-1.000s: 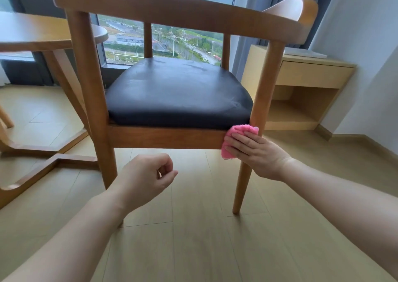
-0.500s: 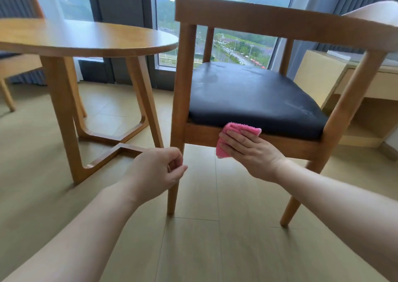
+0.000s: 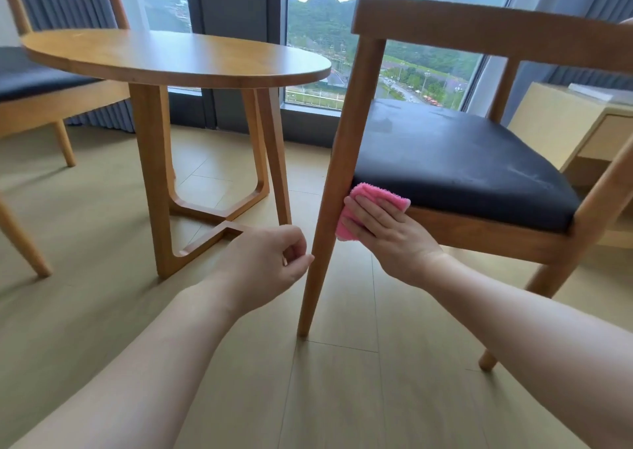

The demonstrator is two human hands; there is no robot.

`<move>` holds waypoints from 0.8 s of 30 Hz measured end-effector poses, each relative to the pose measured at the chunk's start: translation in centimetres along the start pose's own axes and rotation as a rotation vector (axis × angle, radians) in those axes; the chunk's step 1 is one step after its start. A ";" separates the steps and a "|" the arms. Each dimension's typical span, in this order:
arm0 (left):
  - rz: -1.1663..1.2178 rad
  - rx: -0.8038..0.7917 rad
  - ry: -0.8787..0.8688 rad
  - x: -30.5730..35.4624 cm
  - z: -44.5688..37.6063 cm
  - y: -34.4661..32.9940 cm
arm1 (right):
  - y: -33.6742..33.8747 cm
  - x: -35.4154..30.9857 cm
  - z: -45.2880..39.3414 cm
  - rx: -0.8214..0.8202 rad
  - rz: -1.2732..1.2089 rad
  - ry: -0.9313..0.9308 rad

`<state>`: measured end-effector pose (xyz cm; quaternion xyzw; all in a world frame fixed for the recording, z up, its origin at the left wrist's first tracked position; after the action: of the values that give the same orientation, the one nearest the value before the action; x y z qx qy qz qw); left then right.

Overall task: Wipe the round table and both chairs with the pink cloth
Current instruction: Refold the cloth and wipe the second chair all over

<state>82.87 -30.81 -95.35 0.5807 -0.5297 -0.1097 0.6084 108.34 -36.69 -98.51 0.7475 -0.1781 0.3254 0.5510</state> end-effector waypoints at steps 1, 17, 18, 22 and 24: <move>0.006 0.001 -0.002 0.1 -0.2 -0.1 | 0.0 0.2 0.0 0.001 0.018 0.011; 0.051 -0.085 -0.180 8.9 -5.6 -8.8 | -3.8 9.2 17.0 -0.131 0.076 -0.042; 0.056 -0.090 -0.190 9.6 -6.1 -9.5 | -4.0 9.9 18.4 -0.139 0.070 -0.053; 0.083 -0.098 -0.230 12.0 -7.7 -12.0 | -4.7 12.4 23.4 -0.223 0.093 -0.067; 0.099 -0.090 -0.235 13.0 -8.3 -13.1 | -4.8 13.3 25.0 -0.245 0.094 -0.075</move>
<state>101.01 -39.61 -97.45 0.5090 -0.6197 -0.1705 0.5725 128.23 -57.39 -97.37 0.6771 -0.2719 0.2985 0.6152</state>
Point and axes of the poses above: each hand's wrist, its own z-axis away from the middle knuckle, its own y-axis out of the back of the hand, x = y × z, the point moved 1 cm from there along -z, towards the middle knuckle, and after that the axes turned 9 degrees about -x, right-handed, at the moved point
